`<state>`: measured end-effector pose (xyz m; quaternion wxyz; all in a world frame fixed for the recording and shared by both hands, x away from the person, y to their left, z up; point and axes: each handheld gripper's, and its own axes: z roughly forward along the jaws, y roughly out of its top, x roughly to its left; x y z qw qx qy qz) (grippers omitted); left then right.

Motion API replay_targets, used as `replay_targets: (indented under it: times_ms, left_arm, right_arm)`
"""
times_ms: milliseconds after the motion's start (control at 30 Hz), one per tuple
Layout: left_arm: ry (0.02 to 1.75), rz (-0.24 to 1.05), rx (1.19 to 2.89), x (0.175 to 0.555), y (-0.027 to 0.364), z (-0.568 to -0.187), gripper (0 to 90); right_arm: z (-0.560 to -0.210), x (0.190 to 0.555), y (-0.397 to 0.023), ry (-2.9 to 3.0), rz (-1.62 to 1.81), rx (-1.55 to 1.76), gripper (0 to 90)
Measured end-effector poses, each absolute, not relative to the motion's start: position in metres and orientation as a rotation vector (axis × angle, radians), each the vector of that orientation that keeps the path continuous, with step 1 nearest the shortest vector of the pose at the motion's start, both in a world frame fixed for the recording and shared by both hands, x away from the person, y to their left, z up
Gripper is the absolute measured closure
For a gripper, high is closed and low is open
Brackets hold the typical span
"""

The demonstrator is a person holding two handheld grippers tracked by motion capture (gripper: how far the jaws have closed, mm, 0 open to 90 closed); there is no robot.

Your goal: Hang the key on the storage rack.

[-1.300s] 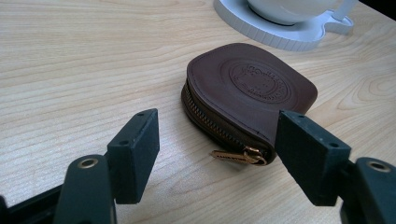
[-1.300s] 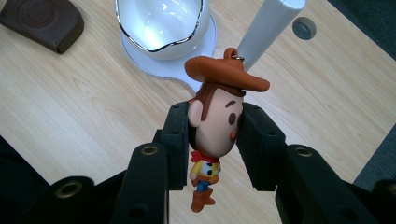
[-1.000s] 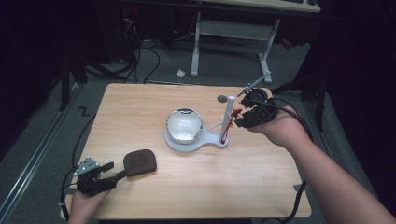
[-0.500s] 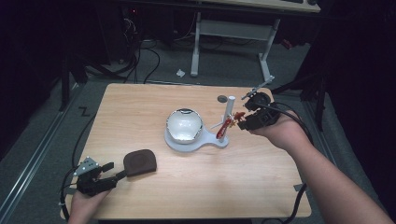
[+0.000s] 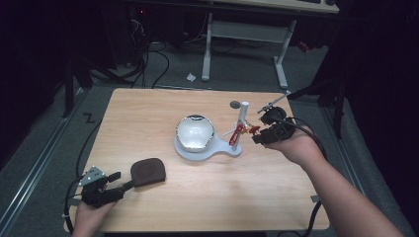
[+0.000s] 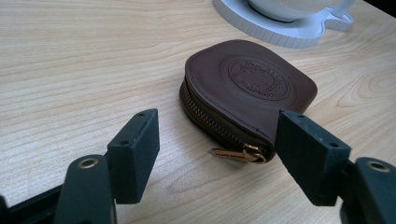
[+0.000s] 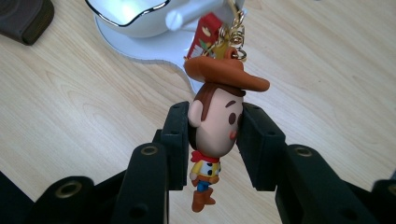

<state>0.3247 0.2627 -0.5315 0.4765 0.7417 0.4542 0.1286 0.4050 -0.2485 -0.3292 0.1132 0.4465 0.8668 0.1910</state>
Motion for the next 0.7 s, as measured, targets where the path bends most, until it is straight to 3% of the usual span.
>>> replay_targets:
  times_ms: [400, 700]
  left_arm:
    - [1.109, 0.311, 1.82, 0.325, 0.262, -0.532, 31.3]
    - [1.122, 0.299, 1.802, 0.326, 0.262, -0.532, 30.9]
  right_arm:
    - [-0.373, 0.41, -0.249, 2.521, 0.673, 1.36, 62.1]
    - [-0.387, 0.396, -0.256, 2.489, 0.744, 1.367, 57.2]
